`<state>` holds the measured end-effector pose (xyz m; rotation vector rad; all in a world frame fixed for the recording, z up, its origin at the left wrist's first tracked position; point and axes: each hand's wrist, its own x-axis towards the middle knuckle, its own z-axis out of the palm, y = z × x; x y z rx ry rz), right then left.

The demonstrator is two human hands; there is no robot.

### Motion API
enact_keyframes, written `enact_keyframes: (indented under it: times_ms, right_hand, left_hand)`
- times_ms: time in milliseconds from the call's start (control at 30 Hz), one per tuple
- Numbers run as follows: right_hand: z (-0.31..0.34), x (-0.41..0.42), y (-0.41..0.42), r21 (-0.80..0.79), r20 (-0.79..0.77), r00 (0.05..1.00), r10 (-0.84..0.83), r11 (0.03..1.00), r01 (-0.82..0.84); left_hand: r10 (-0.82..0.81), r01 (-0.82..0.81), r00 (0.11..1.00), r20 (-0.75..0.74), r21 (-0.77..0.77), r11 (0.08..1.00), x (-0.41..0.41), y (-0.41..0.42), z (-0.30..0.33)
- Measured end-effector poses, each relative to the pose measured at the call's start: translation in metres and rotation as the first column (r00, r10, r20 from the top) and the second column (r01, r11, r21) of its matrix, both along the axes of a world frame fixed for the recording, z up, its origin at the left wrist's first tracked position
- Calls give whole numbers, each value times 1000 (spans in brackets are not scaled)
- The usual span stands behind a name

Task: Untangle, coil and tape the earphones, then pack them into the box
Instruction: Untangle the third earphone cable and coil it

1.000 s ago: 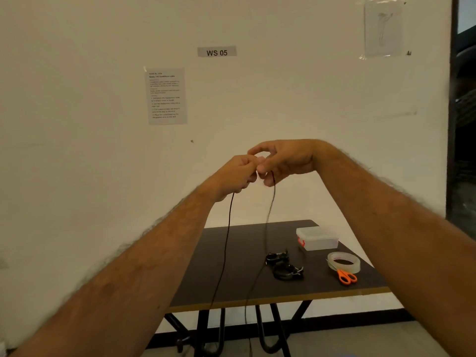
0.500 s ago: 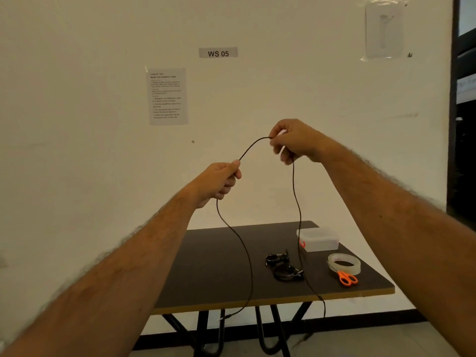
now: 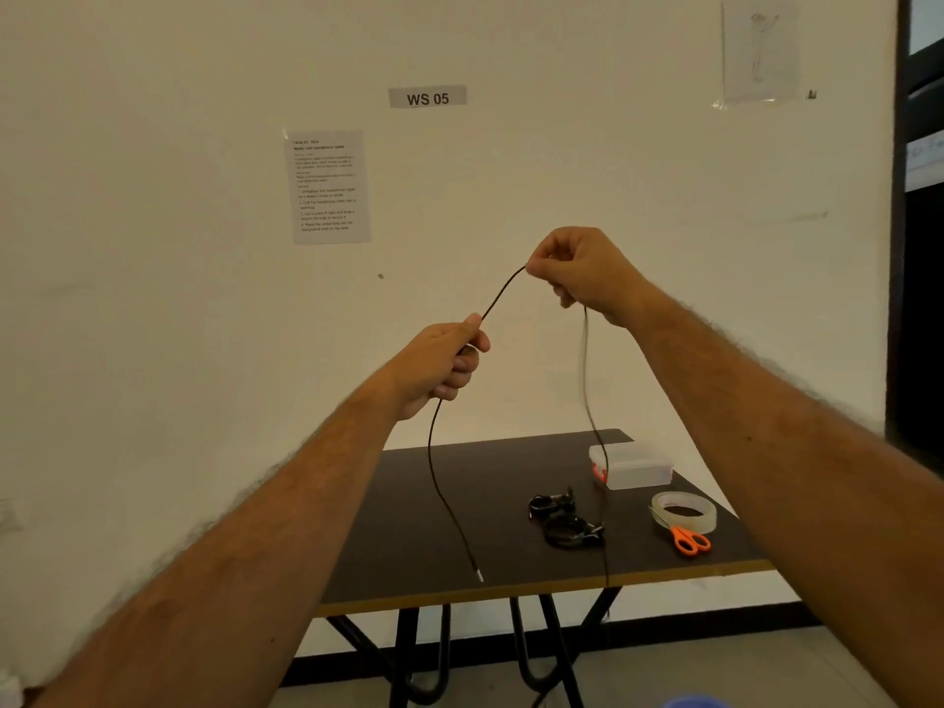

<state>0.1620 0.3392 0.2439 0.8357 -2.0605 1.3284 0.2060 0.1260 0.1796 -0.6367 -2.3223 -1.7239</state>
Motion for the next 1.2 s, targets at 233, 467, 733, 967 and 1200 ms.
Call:
enact_keyframes:
  times_ms: [233, 467, 733, 967, 1200]
  right_hand:
    - [-30, 9, -12, 334, 398, 881, 257, 854, -400]
    - [-49, 7, -18, 129, 121, 980, 160, 976, -176]
    - [-91, 20, -15, 318, 465, 806, 365, 781, -537]
    - [-116, 19, -24, 166, 242, 924, 296, 926, -340]
    - [-142, 18, -25, 213, 437, 805, 401, 823, -526]
  left_hand:
    - [-7, 8, 1000, 17, -50, 999, 6, 12, -17]
    - [-55, 47, 992, 110, 73, 996, 9, 7, -56]
    - [-123, 96, 981, 152, 177, 980, 25, 19, -95]
    - [-240, 142, 940, 241, 363, 921, 46, 16, -142]
    - [-227, 94, 936, 269, 429, 898, 57, 14, -159]
